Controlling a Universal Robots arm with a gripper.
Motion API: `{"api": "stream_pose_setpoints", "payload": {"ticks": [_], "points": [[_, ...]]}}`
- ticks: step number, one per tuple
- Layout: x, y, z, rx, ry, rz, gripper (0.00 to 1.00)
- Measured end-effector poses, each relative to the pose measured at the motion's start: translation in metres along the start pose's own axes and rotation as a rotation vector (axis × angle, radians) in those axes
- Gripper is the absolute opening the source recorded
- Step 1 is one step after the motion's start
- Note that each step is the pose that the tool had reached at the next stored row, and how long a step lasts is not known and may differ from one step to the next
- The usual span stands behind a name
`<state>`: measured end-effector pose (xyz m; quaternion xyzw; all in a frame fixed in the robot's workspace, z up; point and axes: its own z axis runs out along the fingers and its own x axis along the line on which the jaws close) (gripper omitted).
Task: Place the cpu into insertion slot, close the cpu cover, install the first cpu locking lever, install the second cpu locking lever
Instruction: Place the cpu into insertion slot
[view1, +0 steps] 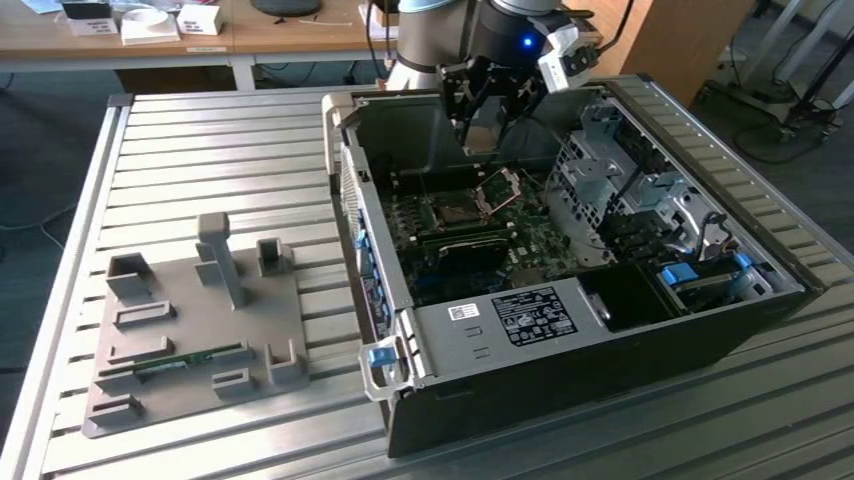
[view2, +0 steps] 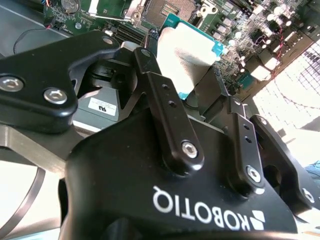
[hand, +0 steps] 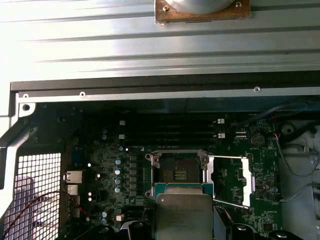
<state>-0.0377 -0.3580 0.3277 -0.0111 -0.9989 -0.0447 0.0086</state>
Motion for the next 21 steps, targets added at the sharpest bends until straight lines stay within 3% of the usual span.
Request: {"api": "stream_pose_setpoints", "payload": {"ticks": [6,18,21], "points": [[0.0000,0.0000,0.0000,0.0001,-0.0005,0.000,0.54],[-0.0002,-0.0008,0.0088,0.0025,-0.0134,-0.001,0.54],[-0.0002,-0.0008,0.0089,0.0023,-0.0136,-0.001,0.54]]}}
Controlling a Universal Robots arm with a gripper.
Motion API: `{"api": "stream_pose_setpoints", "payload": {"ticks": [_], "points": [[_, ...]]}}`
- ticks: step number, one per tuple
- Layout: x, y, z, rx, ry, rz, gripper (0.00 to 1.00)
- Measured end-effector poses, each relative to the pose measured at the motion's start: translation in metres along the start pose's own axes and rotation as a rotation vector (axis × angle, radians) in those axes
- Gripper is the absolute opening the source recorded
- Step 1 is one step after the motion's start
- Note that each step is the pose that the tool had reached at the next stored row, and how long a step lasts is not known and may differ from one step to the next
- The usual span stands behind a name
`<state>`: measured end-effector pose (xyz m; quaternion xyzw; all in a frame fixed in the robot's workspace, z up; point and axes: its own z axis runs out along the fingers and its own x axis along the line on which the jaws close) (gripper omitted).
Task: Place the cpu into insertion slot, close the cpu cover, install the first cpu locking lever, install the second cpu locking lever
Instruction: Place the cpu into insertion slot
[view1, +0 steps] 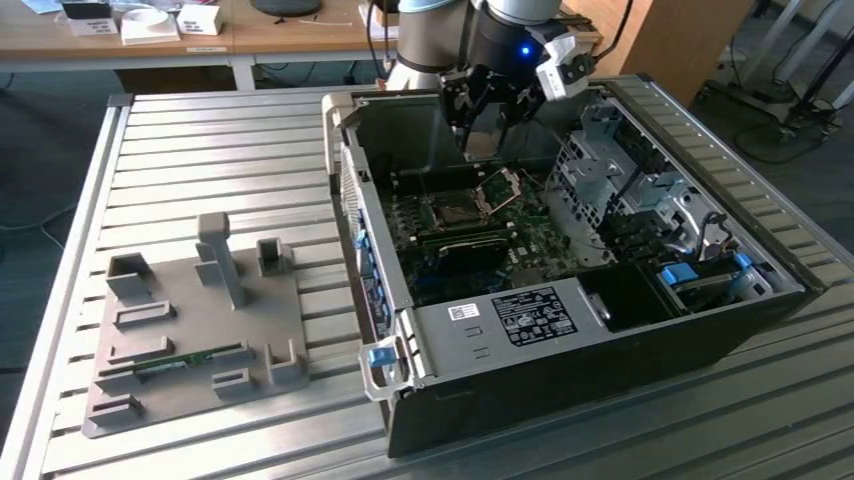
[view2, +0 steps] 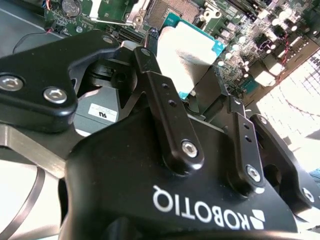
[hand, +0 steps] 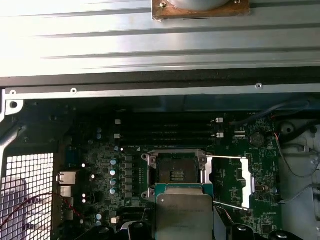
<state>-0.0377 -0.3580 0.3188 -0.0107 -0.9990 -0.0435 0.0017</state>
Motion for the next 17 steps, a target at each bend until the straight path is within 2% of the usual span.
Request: {"api": "stream_pose_setpoints", "payload": {"ticks": [9,17], "points": [[0.0000,-0.0004,0.0049,0.0051,-0.0003,0.000,0.54],[0.0000,-0.0005,0.0062,0.0047,-0.0006,0.000,0.54]]}}
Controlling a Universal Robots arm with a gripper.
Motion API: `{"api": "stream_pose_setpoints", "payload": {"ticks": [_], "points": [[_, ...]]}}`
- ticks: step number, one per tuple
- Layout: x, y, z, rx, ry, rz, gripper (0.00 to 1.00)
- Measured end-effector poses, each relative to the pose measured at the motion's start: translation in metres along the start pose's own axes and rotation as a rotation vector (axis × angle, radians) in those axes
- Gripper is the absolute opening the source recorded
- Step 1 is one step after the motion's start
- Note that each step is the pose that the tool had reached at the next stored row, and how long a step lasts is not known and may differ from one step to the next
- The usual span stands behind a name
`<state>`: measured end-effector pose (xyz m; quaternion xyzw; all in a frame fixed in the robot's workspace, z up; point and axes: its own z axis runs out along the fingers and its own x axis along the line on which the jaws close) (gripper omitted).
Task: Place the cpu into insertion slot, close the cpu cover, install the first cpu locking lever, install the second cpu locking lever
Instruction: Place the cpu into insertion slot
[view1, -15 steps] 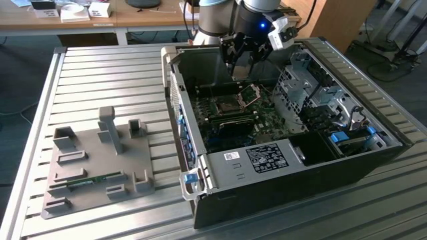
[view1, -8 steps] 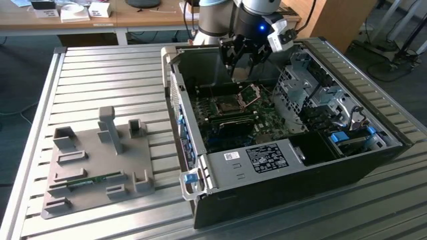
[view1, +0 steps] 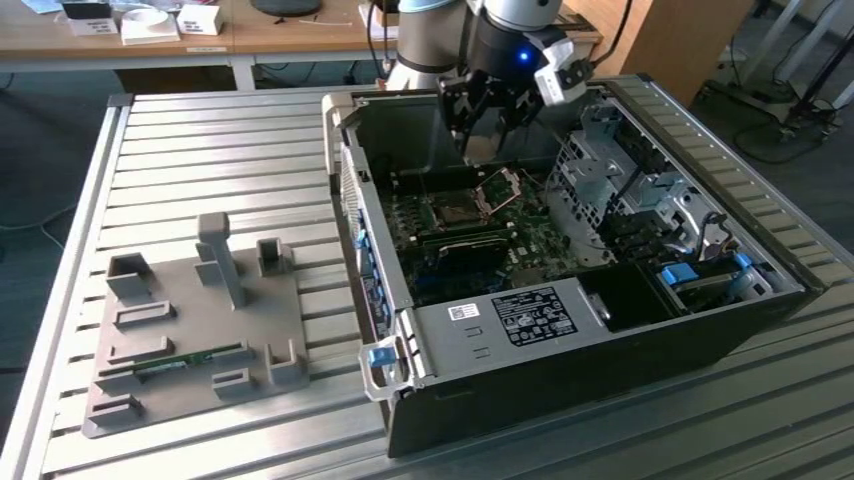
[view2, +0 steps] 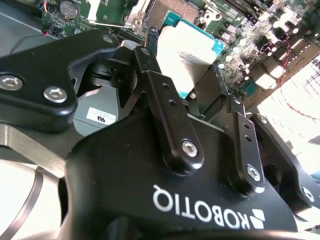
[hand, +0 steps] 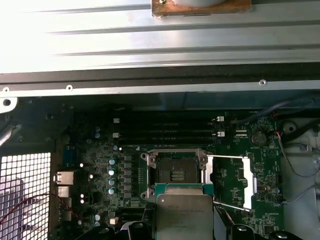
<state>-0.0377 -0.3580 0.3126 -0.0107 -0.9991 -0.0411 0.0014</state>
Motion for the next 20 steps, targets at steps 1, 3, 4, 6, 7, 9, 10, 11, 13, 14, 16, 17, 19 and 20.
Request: {"api": "stream_pose_setpoints", "payload": {"ticks": [1,3,4,6,7,9,10,11,13,14,16,17,19,20], "points": [[0.0000,-0.0001,0.0006,0.0002,-0.0001,0.000,0.54],[0.0000,-0.0002,0.0022,0.0002,-0.0003,0.000,0.54],[0.0000,-0.0003,0.0030,0.0003,-0.0003,0.000,0.54],[0.0000,-0.0004,0.0045,0.0003,-0.0004,0.000,0.54],[0.0000,-0.0004,0.0052,0.0004,-0.0004,0.000,0.54],[0.0000,-0.0005,0.0062,0.0009,-0.0005,0.000,0.54],[0.0000,-0.0005,0.0063,0.0017,-0.0003,0.000,0.54],[0.0000,-0.0006,0.0063,0.0021,-0.0003,0.000,0.54],[0.0000,-0.0006,0.0065,0.0023,-0.0004,0.000,0.54],[0.0000,-0.0006,0.0065,0.0023,-0.0005,0.000,0.54],[0.0000,-0.0006,0.0065,0.0025,-0.0005,0.000,0.54],[0.0000,-0.0005,0.0067,0.0030,-0.0006,0.000,0.54],[0.0000,-0.0006,0.0072,0.0046,-0.0006,0.000,0.54],[0.0000,-0.0006,0.0074,0.0053,-0.0005,0.000,0.54]]}}
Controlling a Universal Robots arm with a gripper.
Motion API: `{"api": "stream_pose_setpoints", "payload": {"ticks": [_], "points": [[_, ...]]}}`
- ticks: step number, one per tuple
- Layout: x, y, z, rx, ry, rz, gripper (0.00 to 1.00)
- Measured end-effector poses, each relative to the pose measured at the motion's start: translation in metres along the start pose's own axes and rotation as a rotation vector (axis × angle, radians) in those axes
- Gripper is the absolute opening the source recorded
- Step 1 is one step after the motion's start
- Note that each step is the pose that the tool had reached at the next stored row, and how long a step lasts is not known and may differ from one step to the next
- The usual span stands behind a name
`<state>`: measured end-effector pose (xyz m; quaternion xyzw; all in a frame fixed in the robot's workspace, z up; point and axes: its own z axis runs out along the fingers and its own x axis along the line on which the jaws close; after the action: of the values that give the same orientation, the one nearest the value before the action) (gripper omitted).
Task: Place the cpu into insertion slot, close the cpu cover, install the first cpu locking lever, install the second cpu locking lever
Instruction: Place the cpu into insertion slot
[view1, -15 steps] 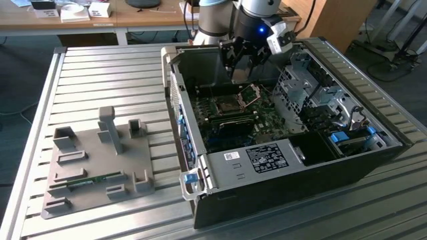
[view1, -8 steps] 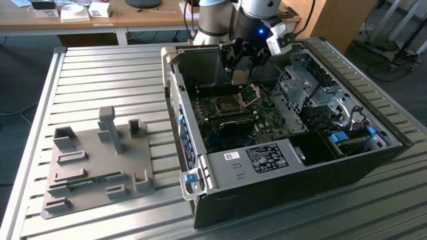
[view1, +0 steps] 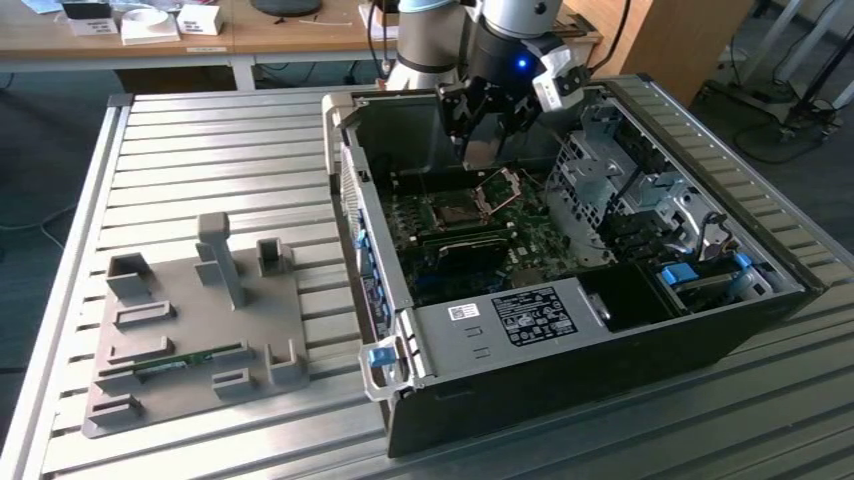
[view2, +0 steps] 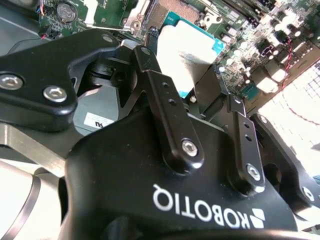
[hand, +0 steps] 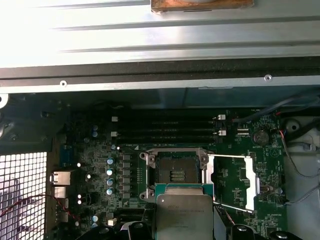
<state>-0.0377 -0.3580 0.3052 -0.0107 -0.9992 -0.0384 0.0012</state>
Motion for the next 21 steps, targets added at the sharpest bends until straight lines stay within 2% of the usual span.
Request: {"api": "stream_pose_setpoints", "payload": {"ticks": [11,21], "points": [[0.0000,-0.0001,0.0009,0.0019,-0.0022,0.000,0.54],[0.0001,-0.0006,0.0073,0.0017,-0.0031,0.000,0.54]]}}
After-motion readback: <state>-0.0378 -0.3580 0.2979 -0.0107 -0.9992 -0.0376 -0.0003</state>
